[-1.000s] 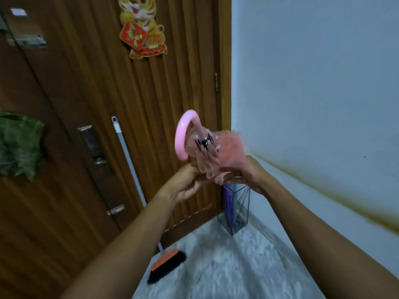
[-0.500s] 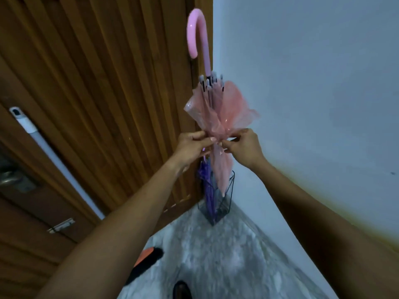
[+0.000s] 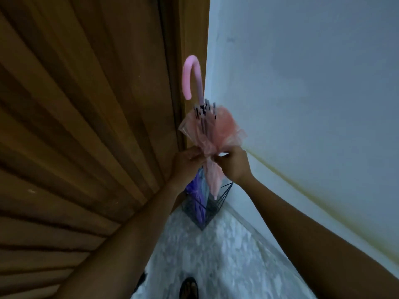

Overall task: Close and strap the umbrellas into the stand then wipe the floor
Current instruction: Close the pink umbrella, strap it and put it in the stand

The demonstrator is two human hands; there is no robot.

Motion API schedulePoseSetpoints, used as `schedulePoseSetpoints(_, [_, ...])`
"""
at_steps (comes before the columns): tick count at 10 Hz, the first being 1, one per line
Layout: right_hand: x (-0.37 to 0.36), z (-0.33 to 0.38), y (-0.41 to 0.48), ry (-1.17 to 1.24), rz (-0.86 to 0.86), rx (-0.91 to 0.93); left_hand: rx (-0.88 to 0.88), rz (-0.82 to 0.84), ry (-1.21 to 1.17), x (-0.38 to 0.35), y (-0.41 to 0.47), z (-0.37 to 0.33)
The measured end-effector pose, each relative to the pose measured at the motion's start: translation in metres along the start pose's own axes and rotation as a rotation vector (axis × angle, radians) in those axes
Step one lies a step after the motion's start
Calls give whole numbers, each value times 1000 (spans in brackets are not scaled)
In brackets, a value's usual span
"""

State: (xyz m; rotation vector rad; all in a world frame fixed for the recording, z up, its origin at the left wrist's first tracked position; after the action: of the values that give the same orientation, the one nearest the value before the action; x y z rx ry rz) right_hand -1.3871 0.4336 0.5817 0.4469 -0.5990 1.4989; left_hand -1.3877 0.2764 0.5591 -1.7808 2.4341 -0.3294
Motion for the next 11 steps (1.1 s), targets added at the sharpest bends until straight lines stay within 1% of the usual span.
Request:
schedulePoseSetpoints(1, [-44,-65,31,-43,-13,-38,109,-22,102,3,49,83])
schedulePoseSetpoints(2, [-91,-140,51,-54,17,-157,248,37,195,-8,83,155])
schedulePoseSetpoints(3, [-135,-199,59,-81,56,-236,378,111,212,-23,107,227])
schedulePoseSetpoints(4, [-166,-240,61,-42,114,-308,458,118,196,-33,120,281])
schedulePoseSetpoints(5, [-187,-270,62,-89,186,-386,500,119,105,-44,128,304])
schedulePoseSetpoints(6, [-199,-292,62,-84,214,-472,586,86,-51,-48,128,323])
schedulePoseSetpoints(7, [-208,-297,65,-124,269,-489,596,94,-98,-54,129,325])
schedulePoseSetpoints(8, [-211,-284,66,-121,287,-428,557,115,-121,-62,128,315])
schedulePoseSetpoints(9, [-207,-275,65,-130,253,-373,523,118,-115,-62,128,309])
schedulePoseSetpoints(10, [-195,-275,60,-116,177,-341,534,141,-105,-56,128,308])
schedulePoseSetpoints(11, [-172,-263,51,-5,4,-251,533,212,-171,-58,120,297])
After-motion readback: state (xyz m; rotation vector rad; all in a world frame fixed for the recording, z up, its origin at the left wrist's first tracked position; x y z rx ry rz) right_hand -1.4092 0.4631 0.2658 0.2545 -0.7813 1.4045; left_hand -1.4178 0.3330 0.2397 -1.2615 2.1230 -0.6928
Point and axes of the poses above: each hand's wrist, its own y-axis towards the middle knuckle, its own x-axis out of the back of the hand, z = x × y, the point moved 10 cm from there along y, towards the middle knuckle, and after that the axes turned 8 degrees about z, right-handed, at the moved point
